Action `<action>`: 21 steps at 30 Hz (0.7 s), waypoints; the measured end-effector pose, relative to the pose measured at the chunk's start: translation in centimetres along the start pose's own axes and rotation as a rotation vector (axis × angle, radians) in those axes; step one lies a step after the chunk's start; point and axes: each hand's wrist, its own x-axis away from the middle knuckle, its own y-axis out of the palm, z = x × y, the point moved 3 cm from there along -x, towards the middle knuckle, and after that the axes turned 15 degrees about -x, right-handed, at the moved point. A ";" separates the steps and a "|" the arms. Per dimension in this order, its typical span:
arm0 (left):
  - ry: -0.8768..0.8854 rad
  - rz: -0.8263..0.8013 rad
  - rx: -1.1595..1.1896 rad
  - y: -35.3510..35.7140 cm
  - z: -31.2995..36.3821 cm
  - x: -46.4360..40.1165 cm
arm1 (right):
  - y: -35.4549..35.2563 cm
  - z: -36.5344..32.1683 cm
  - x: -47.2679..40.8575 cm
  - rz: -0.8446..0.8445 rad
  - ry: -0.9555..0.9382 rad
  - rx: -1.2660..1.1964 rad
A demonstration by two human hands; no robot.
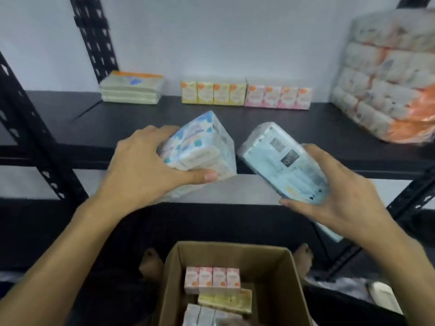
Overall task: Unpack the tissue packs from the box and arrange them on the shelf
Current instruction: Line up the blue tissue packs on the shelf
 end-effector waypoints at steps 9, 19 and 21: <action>0.119 -0.137 -0.630 2.9 1.5 -11.2 | -0.6 3.5 -11.6 -0.079 -0.267 0.480; 0.171 -0.330 -0.630 5.8 1.7 -16.0 | 0.3 6.5 -14.7 -0.193 -0.244 0.295; 0.176 -0.329 -0.637 6.1 1.8 -16.5 | 0.4 6.9 -15.4 -0.214 -0.235 0.307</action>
